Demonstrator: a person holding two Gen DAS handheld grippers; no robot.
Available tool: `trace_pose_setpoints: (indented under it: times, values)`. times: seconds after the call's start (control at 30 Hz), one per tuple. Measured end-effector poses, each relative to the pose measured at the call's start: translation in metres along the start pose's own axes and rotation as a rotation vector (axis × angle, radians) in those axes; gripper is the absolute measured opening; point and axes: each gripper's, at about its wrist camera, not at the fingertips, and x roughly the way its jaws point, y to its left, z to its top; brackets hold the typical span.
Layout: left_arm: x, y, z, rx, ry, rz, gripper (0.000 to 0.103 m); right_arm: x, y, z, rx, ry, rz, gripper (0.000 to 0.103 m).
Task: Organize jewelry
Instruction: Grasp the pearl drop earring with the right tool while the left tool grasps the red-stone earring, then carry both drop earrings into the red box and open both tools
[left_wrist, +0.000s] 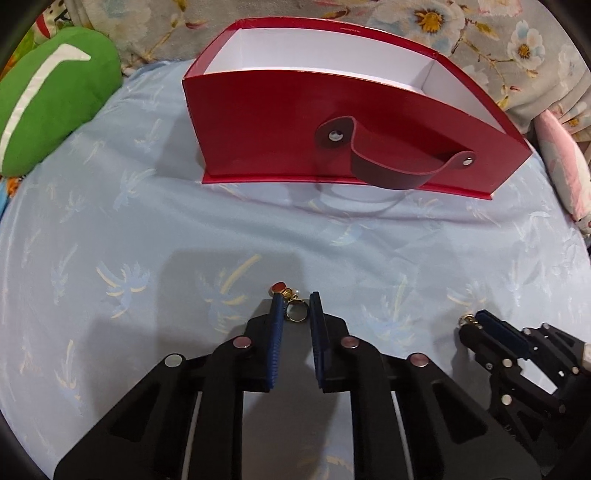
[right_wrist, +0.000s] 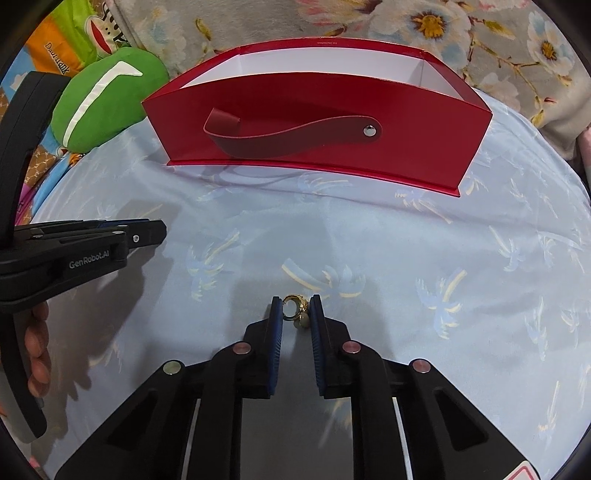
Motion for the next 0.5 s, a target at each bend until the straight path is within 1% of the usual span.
trace_pose_setpoints:
  times: [0.2,0.5]
  values:
    - [-0.018,0.002,-0.005,-0.004,-0.024,-0.014,0.013,-0.015,-0.004,-0.003,0.026,-0.012,0.02,0.013]
    - [-0.07,0.003,-0.01,-0.025,-0.089,-0.036,0.013,-0.054,-0.004,0.002,0.037,-0.076,0.029,0.013]
